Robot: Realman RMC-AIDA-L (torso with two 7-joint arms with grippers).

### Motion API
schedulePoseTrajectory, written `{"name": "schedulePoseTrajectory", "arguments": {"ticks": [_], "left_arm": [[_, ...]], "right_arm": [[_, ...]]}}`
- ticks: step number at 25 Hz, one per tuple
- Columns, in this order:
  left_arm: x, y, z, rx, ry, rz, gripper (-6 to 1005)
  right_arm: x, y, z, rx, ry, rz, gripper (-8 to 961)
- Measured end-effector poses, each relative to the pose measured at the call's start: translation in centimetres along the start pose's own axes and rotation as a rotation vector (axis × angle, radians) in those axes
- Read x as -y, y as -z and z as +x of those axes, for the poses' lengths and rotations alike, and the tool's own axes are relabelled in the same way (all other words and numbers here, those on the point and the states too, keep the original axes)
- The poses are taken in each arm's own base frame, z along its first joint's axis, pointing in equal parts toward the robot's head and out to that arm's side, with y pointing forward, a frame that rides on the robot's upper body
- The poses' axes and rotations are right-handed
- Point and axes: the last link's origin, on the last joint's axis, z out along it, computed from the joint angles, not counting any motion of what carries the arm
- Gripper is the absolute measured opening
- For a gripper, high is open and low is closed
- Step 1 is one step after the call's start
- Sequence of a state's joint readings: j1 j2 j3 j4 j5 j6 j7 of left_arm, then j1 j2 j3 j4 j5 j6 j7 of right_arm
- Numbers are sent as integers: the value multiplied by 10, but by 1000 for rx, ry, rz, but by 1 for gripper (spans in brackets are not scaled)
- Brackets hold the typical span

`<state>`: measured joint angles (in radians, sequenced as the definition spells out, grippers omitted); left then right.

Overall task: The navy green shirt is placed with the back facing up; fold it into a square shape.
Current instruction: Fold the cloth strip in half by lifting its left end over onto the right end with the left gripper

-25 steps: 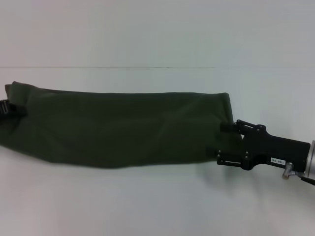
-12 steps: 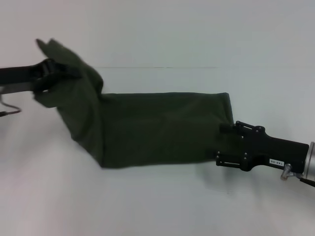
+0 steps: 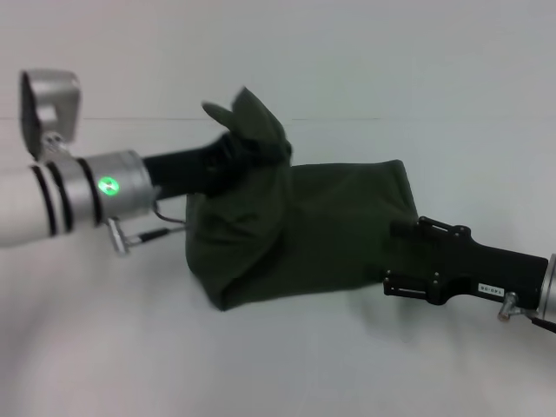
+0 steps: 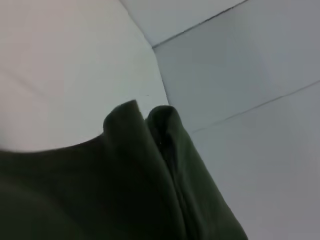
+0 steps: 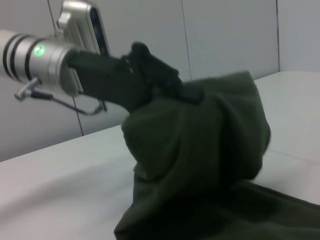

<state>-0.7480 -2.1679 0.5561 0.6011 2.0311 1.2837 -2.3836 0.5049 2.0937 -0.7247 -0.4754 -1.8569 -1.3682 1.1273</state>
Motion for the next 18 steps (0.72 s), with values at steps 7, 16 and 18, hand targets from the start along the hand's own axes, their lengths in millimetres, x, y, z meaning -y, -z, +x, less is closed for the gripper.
{"name": "schedulePoseTrajectory", "arguments": {"ticks": [7,16,18], "left_arm": [[6,-21,-17,-64,76,-66,182],[-3,-24,-14,-115,116,-139,199],[-7,-29,-15,-112,117,-156,203]], "right_arm": [[1,1,0,6,-2,7,900],[0,0,-1,3,1,1,899],[0,-1,0,3,-3,-2,899]]}}
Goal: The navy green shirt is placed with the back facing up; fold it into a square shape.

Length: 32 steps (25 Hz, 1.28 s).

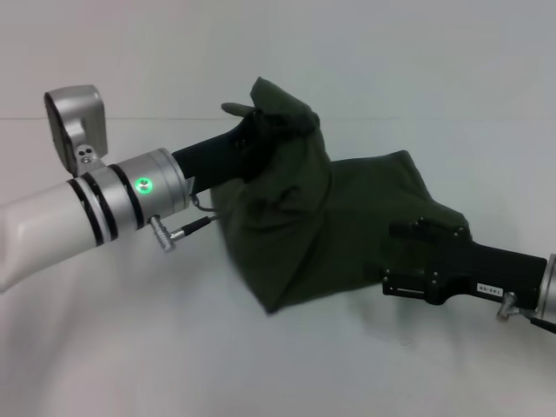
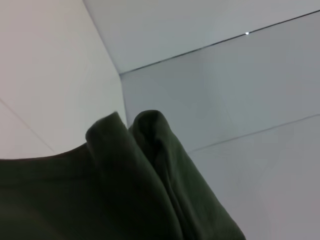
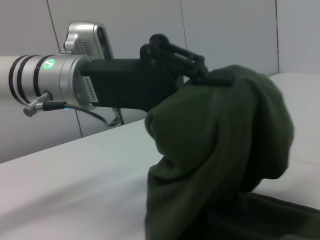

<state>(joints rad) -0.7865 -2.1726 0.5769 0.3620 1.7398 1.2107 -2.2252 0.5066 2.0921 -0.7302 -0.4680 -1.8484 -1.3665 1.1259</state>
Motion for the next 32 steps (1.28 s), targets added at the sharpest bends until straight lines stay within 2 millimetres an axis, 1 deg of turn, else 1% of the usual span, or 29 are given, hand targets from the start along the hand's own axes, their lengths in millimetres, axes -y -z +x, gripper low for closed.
{"name": "schedulePoseTrajectory", "arguments": {"ticks": [5,10,12,18,21,25,29,32], "left_arm": [[-3,-15,-9,11,-7,-19,212],[1,-26,-19,-8,12,-9,222],[2,-30,-23,-19,-8,-12,226],[4,-37,-37,-70,-40,-38,237],[5,-40,-43,-88,-47,-34,300],[6,-41,-41,-96,-55,-27,384],[8,-30,-35,-117,-69,-38,468],[9,-11,-30,-114,-107,-80,696]], "right_arm": [[-1,-1,1,-2,-1,-4,900],[-2,0,3,-7,-1,-5,900],[-3,0,5,-8,-2,-7,900],[-7,15,20,-15,-41,17,900],[-9,21,27,-18,-61,31,900],[-15,29,35,-13,-88,35,900],[-18,42,38,25,-128,46,900],[-17,51,36,68,-195,57,900]]}}
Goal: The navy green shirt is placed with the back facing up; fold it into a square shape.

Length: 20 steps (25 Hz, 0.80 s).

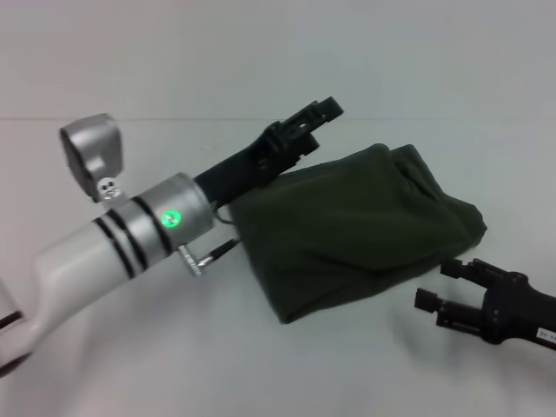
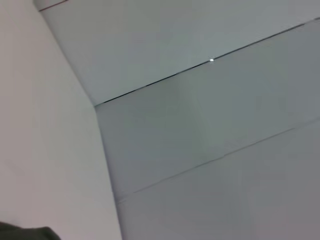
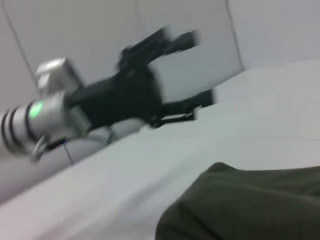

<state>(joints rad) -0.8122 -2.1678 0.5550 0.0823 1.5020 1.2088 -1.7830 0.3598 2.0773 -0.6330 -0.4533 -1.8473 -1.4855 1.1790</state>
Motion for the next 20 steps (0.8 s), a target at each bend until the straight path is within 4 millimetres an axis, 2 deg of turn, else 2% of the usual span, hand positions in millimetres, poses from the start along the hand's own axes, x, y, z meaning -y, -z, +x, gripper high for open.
{"name": "schedulePoseTrajectory", "arguments": {"ticks": [5,10,12,16,20], "left_arm": [[4,43,10,62,-121,-23,885],[15,101,10,188,-211,9,885],[20,118,6,241,-236,32,885],[21,131,-3,330,-334,31,885],[20,134,-14,406,-448,-2,885]], "right_arm": [[9,6,-20,7,-217,-17,899],[23,13,-54,-45,-386,-57,899],[28,17,-67,-61,-424,-73,899],[43,20,-96,-125,-503,-34,899],[54,8,-122,-225,-559,24,899]]}}
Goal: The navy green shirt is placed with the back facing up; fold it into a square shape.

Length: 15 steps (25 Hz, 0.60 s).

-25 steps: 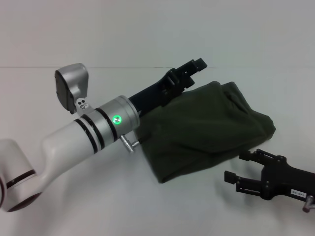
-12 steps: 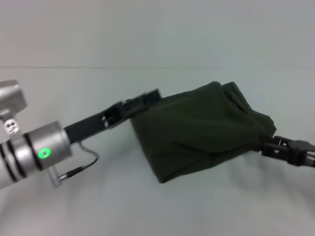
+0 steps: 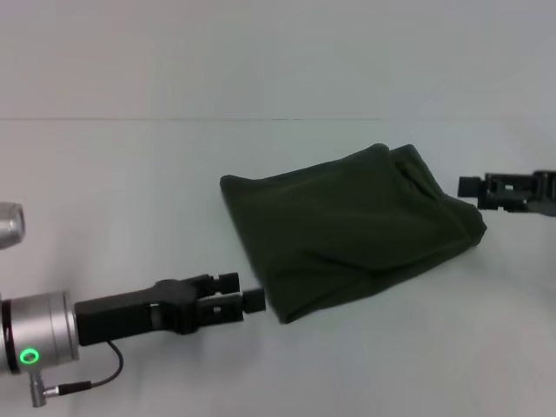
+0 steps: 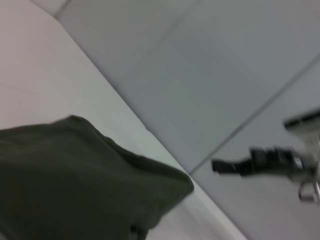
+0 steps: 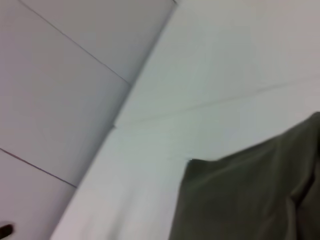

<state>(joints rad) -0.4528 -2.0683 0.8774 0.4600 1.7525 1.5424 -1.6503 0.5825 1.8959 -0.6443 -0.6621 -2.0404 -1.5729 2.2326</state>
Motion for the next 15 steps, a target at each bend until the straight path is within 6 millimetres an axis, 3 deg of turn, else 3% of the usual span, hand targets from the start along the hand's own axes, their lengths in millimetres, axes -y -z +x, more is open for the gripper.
{"name": "schedulePoseTrajectory", "arguments": {"ticks": [7,15], "left_arm": [[5,-4,-8,-3,-72,50,885],[4,-24,-19,33,-176,63,884]], "right_arm": [[-14,-24,-42,-117,12,145,899],[-17,-50,-51,-237,40,294,888]]}}
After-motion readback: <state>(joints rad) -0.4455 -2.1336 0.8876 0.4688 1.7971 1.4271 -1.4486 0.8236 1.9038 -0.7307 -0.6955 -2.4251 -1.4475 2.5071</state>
